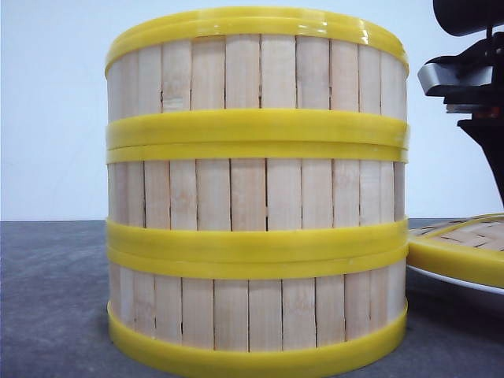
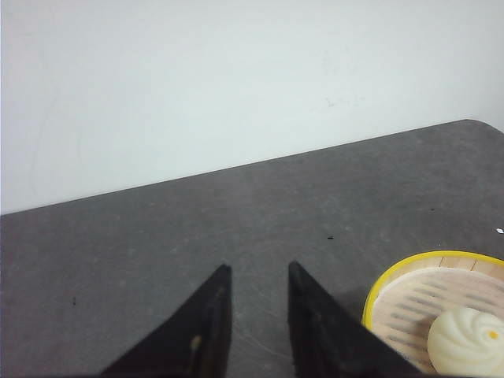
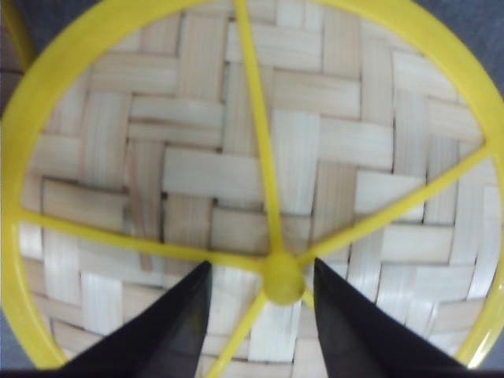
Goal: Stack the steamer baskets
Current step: 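Lower the right gripper onto the lid's central hub and grasp it, then lift the woven lid off the white plate toward the stack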
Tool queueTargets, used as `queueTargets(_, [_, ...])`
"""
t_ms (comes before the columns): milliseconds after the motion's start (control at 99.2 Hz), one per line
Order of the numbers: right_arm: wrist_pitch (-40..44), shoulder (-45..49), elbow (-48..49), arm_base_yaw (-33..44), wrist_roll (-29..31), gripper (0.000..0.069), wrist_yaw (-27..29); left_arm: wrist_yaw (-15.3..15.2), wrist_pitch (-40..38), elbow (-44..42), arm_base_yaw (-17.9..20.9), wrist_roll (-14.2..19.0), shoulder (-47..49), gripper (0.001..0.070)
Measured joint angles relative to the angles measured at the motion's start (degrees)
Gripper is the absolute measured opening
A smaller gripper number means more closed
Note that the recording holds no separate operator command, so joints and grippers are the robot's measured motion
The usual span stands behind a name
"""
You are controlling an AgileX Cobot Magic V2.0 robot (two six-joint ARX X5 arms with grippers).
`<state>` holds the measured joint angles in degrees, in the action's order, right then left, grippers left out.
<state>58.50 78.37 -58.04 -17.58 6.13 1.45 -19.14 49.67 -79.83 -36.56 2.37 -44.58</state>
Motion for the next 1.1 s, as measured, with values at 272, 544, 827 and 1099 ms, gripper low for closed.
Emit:
queueTargets(272, [0.24, -0.46, 0.26, 0.00, 0.13, 0.0243, -0.13, 0.00, 0.02, 0.00, 0.00, -0.02, 0.00, 0.0111])
queueTargets(544, [-0.72, -0.57, 0.35, 0.07, 0.13, 0.0082, 0.20, 0.00, 0.39, 0.00, 0.00, -0.02, 0.00, 0.0111])
queueTargets(827, [-1.29, -0.76, 0.35, 0.04, 0.13, 0.0057, 0.24, 0.00, 0.68, 0.00, 0.00, -0.02, 0.00, 0.0111])
queueTargets(1099, [-0.17, -0.76, -2.89, 0.04, 0.13, 0.0055, 0.83, 0.00, 0.74, 0.00, 0.00, -0.02, 0.02, 0.0111])
